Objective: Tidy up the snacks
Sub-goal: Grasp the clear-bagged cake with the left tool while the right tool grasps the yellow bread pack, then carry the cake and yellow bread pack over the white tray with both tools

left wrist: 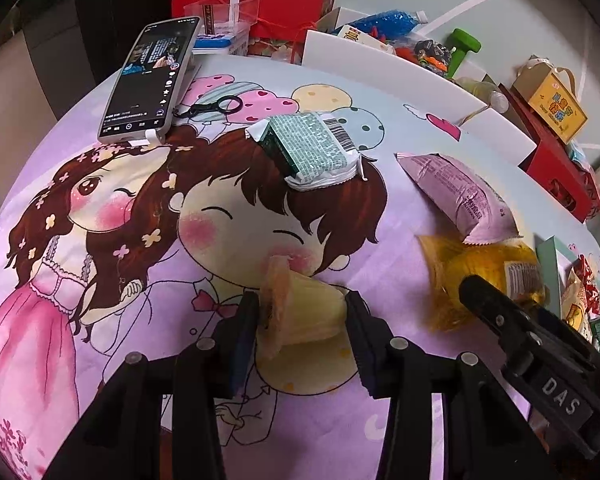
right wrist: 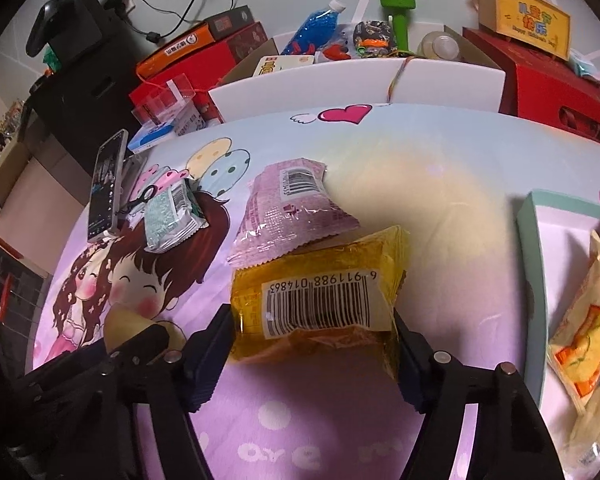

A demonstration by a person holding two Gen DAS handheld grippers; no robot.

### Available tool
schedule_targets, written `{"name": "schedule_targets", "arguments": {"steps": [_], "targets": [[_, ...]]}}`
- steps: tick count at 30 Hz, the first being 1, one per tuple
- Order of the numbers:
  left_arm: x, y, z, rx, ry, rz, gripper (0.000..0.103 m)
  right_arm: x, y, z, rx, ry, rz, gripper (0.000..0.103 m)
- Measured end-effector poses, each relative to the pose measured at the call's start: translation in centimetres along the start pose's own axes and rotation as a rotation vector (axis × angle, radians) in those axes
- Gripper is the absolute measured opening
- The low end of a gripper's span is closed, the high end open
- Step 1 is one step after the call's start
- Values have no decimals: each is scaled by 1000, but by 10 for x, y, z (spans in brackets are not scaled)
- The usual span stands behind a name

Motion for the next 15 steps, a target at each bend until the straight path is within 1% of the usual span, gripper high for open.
{"name": "schedule_targets", "arguments": {"steps": [8, 15], "targets": [[-1, 6, -17, 31, -20, -1, 46, 6, 20, -23, 38, -13, 32, 73], [11, 10, -33, 66, -19, 30, 46, 10, 31, -58, 102, 20, 29, 73]]}}
Point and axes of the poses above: each gripper's, at about its wrist camera, not at the fingertips, and z roughly the way its jaws point, x to its right, y to its underside, the point moved 3 cm from there along z, roughly the way its jaws point, and after that the axes turned 12 degrees about -x, right-handed, at the moved point
